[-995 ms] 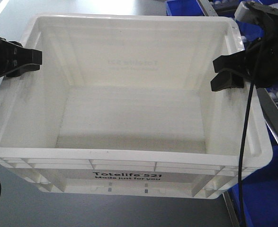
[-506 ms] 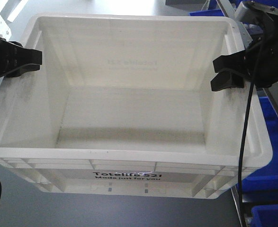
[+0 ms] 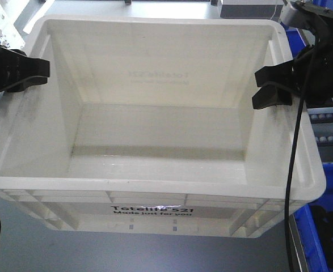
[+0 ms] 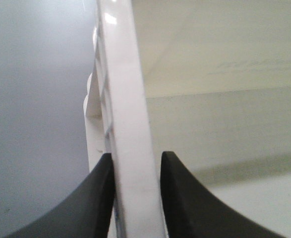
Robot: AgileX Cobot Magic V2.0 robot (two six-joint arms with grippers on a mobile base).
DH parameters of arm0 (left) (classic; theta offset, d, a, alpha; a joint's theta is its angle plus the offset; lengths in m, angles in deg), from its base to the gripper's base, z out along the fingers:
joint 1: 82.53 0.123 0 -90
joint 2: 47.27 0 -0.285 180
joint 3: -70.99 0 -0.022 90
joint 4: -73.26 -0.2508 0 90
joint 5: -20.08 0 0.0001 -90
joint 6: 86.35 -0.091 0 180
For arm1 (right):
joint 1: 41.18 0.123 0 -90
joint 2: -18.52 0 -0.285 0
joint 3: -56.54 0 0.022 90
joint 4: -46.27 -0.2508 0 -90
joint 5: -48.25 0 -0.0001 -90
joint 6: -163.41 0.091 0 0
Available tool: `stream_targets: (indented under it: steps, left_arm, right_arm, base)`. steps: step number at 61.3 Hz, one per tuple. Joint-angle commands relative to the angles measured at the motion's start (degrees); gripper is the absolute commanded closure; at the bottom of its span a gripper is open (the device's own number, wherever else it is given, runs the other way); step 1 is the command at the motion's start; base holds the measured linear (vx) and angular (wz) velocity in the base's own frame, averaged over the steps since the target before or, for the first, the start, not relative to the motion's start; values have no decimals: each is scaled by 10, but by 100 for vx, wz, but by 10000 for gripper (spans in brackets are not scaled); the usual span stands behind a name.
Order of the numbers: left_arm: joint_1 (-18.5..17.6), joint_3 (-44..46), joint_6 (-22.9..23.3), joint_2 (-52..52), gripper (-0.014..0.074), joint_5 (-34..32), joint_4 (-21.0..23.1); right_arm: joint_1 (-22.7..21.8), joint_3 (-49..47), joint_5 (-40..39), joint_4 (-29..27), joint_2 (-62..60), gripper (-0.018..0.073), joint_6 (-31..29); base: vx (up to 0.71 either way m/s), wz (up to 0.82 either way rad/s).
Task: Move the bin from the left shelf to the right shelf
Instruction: 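Keep holding the tote with both grippers during the drive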
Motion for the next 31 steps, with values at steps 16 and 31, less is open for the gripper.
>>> stream_targets:
  steps: [16,31]
  left_arm:
    - [-3,25,-10,-24,601,-59,19]
    - [-3,25,-10,-24,601,-59,19]
  right_arm:
    - [-3,-23,-18,-25,-23,564,-22]
    - [-3,-23,-18,-25,-23,564,-22]
  base:
    - [44,3]
    - [44,-2]
